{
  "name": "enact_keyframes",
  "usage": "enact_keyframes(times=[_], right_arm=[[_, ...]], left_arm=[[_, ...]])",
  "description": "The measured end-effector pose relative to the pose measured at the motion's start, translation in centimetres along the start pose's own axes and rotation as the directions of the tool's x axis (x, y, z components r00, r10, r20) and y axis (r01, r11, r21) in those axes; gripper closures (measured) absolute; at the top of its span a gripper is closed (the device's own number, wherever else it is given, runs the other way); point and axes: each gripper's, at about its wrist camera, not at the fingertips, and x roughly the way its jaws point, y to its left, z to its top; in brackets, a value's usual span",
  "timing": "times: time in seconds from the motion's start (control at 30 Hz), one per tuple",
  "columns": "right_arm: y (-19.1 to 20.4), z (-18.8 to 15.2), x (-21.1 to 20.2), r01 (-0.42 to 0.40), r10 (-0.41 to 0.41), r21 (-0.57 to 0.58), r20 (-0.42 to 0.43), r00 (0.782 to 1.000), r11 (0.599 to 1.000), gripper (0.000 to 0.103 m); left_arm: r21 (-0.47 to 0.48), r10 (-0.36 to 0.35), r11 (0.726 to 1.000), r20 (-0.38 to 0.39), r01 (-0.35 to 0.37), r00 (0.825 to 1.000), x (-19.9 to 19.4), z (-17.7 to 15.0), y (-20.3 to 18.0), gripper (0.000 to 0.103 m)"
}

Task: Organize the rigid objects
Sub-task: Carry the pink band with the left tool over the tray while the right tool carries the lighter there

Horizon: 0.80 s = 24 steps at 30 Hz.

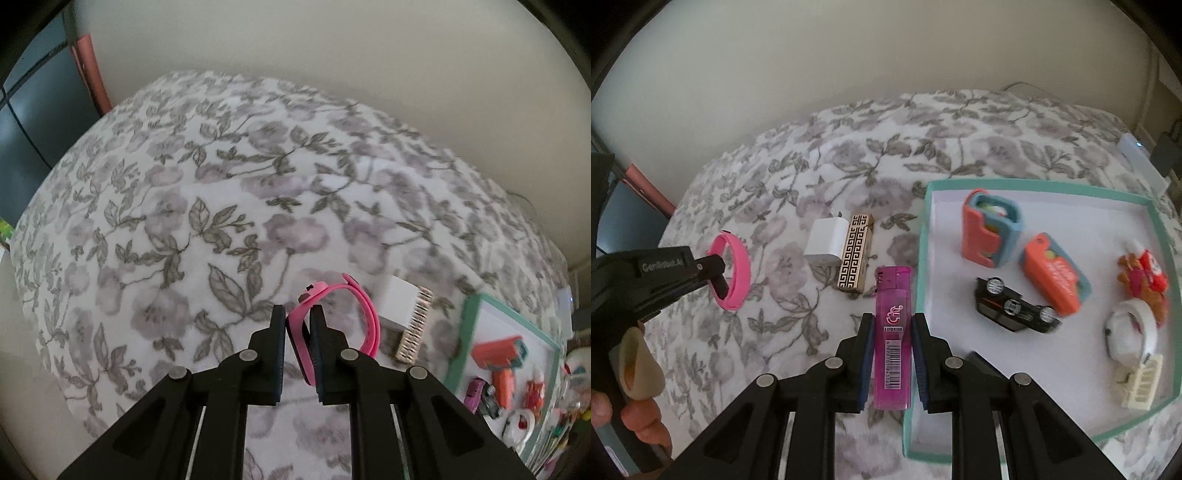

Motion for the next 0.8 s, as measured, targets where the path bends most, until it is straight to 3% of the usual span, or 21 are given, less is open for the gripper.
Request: enact_keyframes(times=[0.33, 0.6, 0.8], right_arm=[[-4.6, -1.1, -5.1, 0.026, -0.031, 0.074, 0.078, 0.996, 0.997, 0.082], [-9.3, -1.4, -8.3, 0.075, -0.092, 0.135, 0.119, 0.989, 0.988, 0.082], [-12.1, -1.6, -8.5, 0.107, -0.124, 0.161, 0.099, 0.987, 0.981, 0.082]], left_arm=[[0.115, -0.096, 0.989, 0.063, 0.088, 0.993, -5.2, -3.6, -5.0, 0.090], [0.207, -0.186, 0.961, 0.002, 0.182, 0.983, -6.2, -6.9, -9.8, 0.090], [0.264, -0.207, 0.942, -0.030, 0.208, 0.978, -6.3, -8.7, -12.9, 0.090]])
